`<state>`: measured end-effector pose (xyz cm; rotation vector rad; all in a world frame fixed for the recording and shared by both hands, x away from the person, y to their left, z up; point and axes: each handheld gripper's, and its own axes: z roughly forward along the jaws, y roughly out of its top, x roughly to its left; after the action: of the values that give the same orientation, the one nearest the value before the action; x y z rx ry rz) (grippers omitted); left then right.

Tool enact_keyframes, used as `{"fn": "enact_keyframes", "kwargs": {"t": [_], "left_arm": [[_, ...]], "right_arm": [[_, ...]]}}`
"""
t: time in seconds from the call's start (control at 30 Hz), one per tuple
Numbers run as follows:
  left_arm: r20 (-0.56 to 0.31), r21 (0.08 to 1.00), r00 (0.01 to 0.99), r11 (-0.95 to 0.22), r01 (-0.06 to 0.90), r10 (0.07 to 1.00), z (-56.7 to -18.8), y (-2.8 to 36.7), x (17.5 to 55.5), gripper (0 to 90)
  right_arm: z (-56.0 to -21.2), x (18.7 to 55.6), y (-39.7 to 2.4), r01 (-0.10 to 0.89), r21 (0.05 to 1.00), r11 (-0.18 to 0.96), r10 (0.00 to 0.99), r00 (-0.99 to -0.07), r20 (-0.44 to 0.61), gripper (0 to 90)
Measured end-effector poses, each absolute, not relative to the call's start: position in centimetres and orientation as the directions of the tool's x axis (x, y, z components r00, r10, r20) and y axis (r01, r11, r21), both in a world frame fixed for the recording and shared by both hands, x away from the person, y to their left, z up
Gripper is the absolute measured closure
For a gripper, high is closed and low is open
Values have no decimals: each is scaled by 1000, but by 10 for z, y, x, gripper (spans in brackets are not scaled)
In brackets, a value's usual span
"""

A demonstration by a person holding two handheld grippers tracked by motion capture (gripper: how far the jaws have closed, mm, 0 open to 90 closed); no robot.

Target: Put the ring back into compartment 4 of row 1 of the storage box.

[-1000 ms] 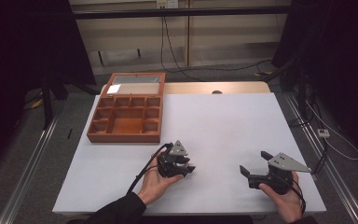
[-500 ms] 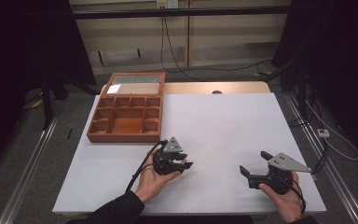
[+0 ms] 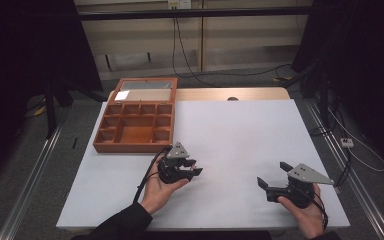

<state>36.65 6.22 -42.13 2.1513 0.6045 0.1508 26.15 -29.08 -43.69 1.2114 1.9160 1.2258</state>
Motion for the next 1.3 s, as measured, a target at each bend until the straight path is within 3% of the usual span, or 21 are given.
{"fn": "enact_keyframes", "kwargs": {"t": [1.3], "left_arm": [[-85, 837, 821, -406, 366, 565, -374, 100, 395, 611]], "right_arm": [[-437, 262, -292, 392, 904, 169, 901, -434, 20, 51]]}}
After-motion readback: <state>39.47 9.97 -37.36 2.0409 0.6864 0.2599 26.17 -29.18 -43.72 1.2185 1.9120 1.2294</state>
